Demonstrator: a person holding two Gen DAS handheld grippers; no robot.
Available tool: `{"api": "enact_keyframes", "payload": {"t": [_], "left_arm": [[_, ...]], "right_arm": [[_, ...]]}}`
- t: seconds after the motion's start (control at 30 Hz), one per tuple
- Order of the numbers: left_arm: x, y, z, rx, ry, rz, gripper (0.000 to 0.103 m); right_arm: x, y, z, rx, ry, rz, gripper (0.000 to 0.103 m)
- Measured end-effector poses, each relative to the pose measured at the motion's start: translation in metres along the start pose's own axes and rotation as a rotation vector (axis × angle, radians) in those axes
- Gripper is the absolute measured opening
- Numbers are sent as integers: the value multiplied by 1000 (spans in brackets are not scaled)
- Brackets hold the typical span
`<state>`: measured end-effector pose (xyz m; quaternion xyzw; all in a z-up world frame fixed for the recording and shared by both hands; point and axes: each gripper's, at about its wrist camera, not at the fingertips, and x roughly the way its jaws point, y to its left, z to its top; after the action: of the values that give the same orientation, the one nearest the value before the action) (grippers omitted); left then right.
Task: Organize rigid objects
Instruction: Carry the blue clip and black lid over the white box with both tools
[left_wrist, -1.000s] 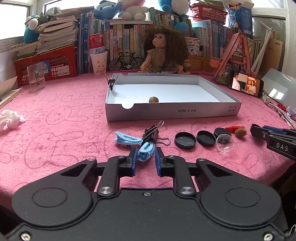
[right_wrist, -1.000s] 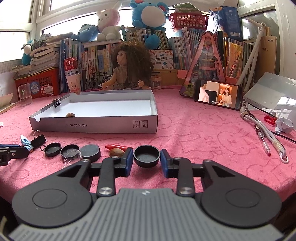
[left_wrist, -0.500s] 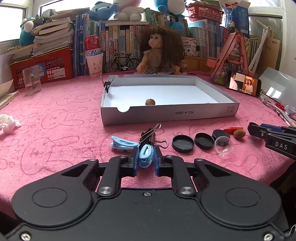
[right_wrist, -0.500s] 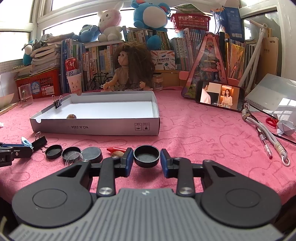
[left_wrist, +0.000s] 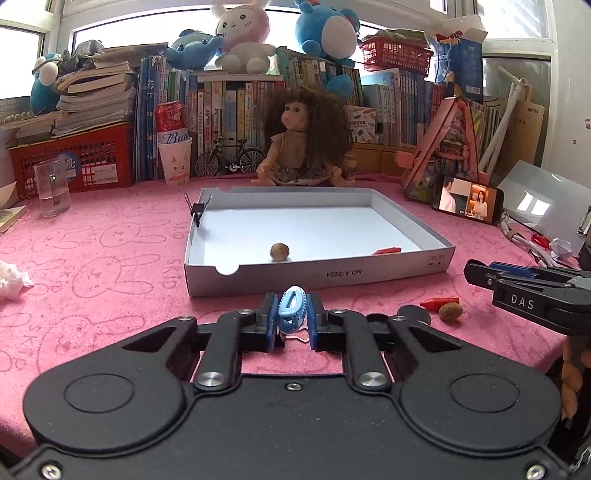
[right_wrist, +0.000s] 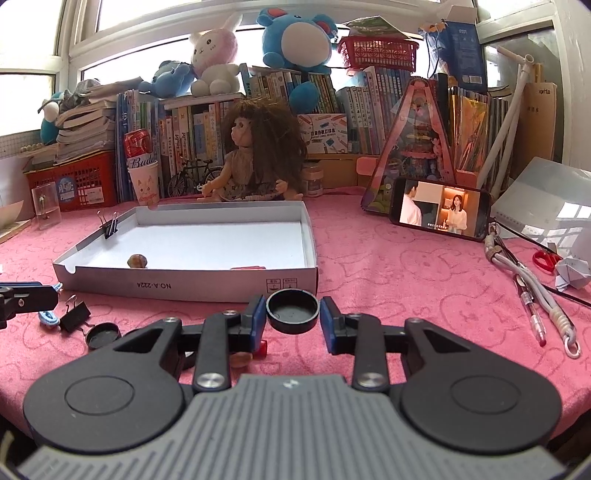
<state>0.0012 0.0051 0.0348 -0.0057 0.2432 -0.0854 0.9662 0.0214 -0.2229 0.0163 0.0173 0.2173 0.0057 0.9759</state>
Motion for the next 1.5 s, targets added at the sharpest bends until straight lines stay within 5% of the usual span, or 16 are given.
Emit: {"api": "enact_keyframes", "payload": {"t": [0.67,1.5], "left_arm": [[77,28,62,-60,44,68,15],[143,33,63,-65,147,101,16]], "right_arm": [[59,-3,46,-73,119,16,37],[114,12,62,-109,244,38,37]]}}
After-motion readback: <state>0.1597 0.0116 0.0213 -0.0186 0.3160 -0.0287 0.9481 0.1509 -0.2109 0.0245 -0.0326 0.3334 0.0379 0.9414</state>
